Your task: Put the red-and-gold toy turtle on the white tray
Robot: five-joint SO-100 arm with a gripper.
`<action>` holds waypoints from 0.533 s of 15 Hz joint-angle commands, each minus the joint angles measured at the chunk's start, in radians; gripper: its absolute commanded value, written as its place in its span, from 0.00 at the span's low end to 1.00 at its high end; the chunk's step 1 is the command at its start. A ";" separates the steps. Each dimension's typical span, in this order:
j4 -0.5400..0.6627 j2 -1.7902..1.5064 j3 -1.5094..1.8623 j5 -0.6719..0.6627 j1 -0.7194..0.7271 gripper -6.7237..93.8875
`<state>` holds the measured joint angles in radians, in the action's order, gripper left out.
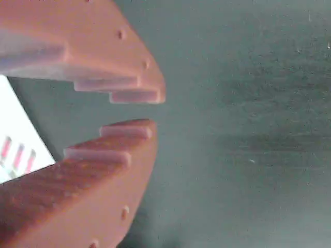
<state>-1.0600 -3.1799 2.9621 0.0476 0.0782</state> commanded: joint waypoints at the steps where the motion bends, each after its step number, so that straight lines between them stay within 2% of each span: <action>1: -0.071 -0.069 -0.003 0.014 0.017 0.07; 4: -0.221 -0.069 -0.034 0.012 0.023 0.07; 8: -0.224 -0.071 -0.037 0.040 -0.018 0.07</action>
<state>-1.2717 -3.2505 2.9621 0.0721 0.0552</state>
